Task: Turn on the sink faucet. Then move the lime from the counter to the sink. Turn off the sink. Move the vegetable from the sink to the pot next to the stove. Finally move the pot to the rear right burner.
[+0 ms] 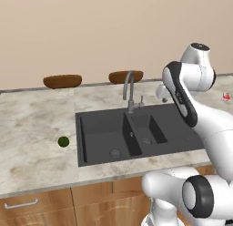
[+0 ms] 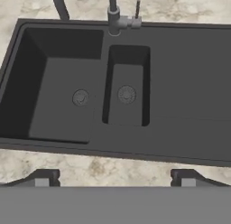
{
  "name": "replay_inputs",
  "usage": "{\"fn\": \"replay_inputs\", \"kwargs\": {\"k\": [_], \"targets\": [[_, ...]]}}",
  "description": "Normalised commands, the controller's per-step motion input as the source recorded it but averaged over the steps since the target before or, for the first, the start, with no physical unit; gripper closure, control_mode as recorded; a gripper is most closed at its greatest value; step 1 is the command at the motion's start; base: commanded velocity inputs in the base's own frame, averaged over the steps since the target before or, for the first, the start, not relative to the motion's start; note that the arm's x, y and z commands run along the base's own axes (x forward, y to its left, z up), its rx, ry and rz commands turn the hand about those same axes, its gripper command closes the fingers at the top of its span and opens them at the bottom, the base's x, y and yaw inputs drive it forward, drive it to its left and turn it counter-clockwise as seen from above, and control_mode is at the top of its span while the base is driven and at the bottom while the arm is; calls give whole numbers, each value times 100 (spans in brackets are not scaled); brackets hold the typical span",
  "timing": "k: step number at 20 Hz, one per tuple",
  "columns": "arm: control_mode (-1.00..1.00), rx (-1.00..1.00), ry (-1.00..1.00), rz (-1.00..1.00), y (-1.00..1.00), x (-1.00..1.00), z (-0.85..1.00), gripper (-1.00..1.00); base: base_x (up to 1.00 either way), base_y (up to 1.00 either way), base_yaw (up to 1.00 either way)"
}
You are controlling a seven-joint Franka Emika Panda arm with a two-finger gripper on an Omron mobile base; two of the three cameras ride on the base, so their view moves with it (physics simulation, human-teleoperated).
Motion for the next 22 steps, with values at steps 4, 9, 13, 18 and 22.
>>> {"fn": "replay_inputs", "kwargs": {"k": [4, 9, 13, 18, 22], "targets": [[-100, 5, -5, 10, -55, 38, -4, -100, 0, 0, 0], [-100, 6, -11, 20, -41, 48, -12, -100, 0, 0, 0], [-100, 6, -10, 20, -28, 44, -15, -100, 0, 0, 0], [-100, 5, -7, 13, -5, 64, -23, -100, 0, 0, 0], [-100, 4, -6, 8, 0, 78, -25, -100, 0, 0, 0]]}}
